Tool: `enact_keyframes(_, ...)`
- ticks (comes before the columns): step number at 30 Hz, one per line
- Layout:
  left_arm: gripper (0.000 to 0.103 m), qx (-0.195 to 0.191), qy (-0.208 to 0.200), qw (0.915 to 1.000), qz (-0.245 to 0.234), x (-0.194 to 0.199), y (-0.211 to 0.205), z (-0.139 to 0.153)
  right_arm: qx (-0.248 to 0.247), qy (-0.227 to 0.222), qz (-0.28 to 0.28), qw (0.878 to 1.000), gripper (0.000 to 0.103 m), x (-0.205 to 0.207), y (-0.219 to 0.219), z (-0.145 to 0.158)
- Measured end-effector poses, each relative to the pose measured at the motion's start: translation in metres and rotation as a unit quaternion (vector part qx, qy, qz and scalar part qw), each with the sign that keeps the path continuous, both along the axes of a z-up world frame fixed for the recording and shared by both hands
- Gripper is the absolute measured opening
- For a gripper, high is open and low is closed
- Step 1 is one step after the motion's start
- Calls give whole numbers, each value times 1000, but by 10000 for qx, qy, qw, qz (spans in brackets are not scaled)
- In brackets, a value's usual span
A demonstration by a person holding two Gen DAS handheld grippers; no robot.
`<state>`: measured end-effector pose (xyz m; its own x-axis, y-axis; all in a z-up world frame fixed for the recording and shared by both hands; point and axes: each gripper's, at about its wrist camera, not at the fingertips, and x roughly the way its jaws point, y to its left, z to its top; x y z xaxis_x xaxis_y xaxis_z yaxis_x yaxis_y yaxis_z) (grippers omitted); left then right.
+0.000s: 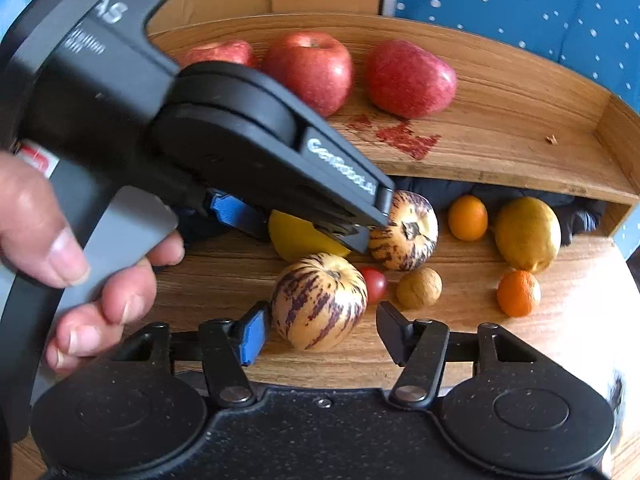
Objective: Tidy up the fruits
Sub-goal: 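Grasp the yellow citrus with the left gripper while the right gripper grasps the striped pepino melon, then lower the citrus and pepino melon onto the tray and open both grippers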
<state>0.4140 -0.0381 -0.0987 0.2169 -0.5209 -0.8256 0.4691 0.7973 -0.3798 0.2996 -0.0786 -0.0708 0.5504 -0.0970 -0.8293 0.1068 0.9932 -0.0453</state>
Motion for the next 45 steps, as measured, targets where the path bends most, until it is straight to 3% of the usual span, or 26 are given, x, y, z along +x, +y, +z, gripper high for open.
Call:
enact_keyframes(5,69,-126,47,9999,21,4,2,-1,-29,-31,75,10000,55,3,3,-1)
enact_keyframes(8,61,-243,83,9997,-20,4,4,-1,-43,-55,71,10000,55,1,4,-1)
enact_keyframes(14,60,-120,-39,9999,-69,-4,4,3,2,-100,-6,9999,55,-10,4,1)
enact_keyframes(33,60,91,-337,9993,-128,-72,34,39,246,-668,142,9974,54,-99,10,41)
enact_keyframes(45,60,298,-167,9985,-432,-124,48,32,859,-399,446,9945,54,-151,4,43)
